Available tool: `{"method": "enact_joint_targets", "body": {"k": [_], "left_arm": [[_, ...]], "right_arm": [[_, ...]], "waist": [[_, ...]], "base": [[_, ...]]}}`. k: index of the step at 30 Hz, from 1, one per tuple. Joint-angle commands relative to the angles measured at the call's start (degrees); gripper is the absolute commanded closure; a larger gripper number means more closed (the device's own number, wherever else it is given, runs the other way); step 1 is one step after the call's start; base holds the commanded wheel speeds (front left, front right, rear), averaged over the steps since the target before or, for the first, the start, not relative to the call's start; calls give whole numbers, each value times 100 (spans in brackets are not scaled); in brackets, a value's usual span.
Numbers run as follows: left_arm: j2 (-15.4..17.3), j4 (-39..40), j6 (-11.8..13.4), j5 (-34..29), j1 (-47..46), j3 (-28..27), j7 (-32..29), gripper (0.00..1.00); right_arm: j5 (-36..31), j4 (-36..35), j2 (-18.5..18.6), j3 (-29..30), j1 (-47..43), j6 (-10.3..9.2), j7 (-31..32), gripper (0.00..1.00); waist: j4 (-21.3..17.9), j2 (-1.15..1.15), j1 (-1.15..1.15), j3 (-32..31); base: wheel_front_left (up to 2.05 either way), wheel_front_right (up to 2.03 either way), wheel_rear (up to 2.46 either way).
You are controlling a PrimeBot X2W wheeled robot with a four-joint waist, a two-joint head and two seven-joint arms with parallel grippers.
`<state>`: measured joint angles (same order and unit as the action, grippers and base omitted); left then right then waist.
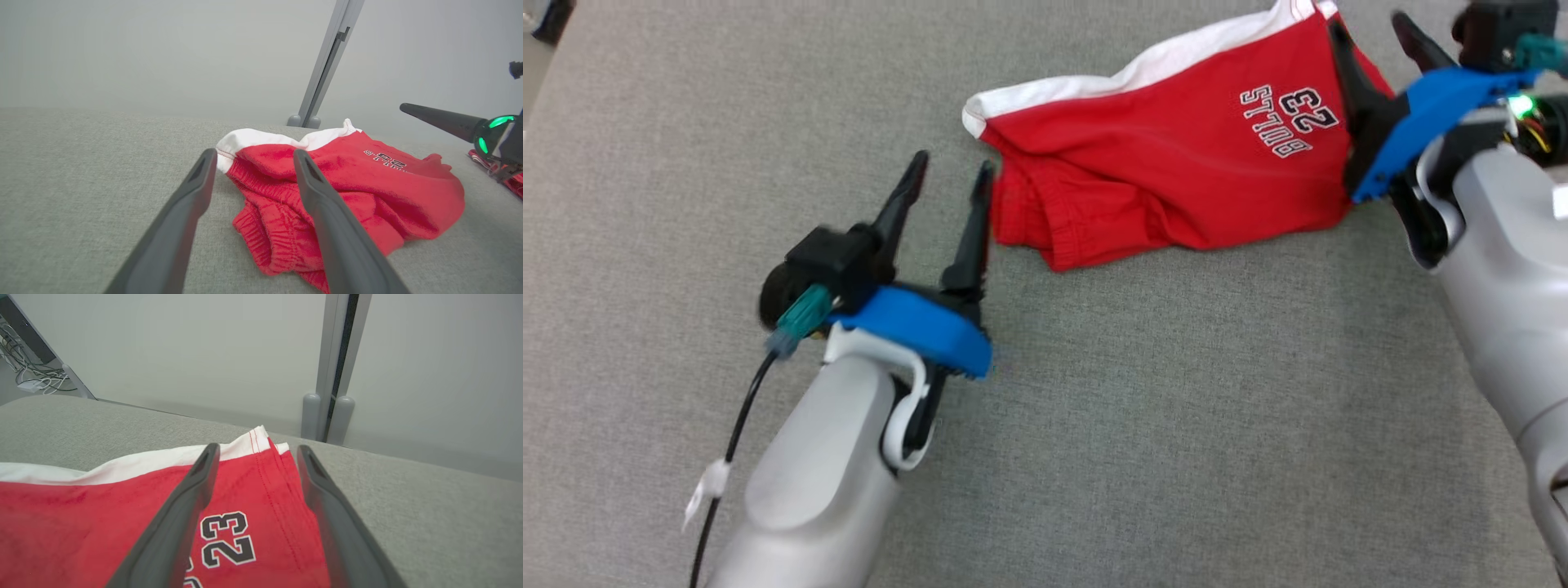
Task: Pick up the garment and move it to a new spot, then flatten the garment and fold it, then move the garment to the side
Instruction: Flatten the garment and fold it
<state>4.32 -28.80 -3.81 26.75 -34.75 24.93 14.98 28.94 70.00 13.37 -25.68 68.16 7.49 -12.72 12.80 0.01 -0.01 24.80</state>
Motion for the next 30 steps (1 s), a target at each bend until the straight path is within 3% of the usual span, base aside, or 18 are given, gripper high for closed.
{"method": "enact_joint_targets", "body": {"k": [1, 6, 12, 18, 22, 23, 24, 25, 30], "left_arm": [[82, 295, 84, -154, 228, -169, 24, 0], [194, 1270, 251, -608, 961, -746, 25, 0], [70, 2434, 445, -1265, 2051, -1664, 24, 0], [-87, 2842, 420, -1660, 2667, -2183, 21, 0], [-137, 2807, 424, -1753, 2857, -2225, 21, 0], [-140, 2790, 411, -1753, 2845, -2237, 21, 0], [-144, 2763, 425, -1699, 2851, -2224, 21, 0], [-145, 2743, 451, -1667, 2853, -2206, 21, 0], [-146, 2676, 525, -1599, 2910, -2166, 21, 0]], "right_arm": [[48, 41, 122, -63, -143, 1, -9, 0], [146, 113, 384, -173, -336, 1, 79, 0], [252, 245, 646, -261, -474, 1, 311, 0], [316, 337, 726, -273, -569, 1, 606, 0], [360, 370, 667, -318, -684, 1, 932, 0], [413, 378, 667, -287, -693, 1, 1000, 53], [414, 384, 668, -282, -702, 1, 1027, 82], [444, 385, 643, -280, -718, 1, 1035, 100], [633, 271, 540, -261, -866, 1, 864, 100]], "waist": [[2, -1, 1, -56], [87, -1, 1, -126], [203, -1, 1, -139], [295, -1, 1, -116], [341, -1, 1, -121], [345, -1, 1, -124], [345, -1, 1, -130], [341, -1, 1, -142], [237, -1, 1, -308]], "base": [[0, 0, 0], [0, 0, 0], [0, 0, 0], [0, 0, 0], [0, 0, 0], [0, 0, 0], [0, 0, 0], [0, 0, 0], [0, 0, 0]]}}
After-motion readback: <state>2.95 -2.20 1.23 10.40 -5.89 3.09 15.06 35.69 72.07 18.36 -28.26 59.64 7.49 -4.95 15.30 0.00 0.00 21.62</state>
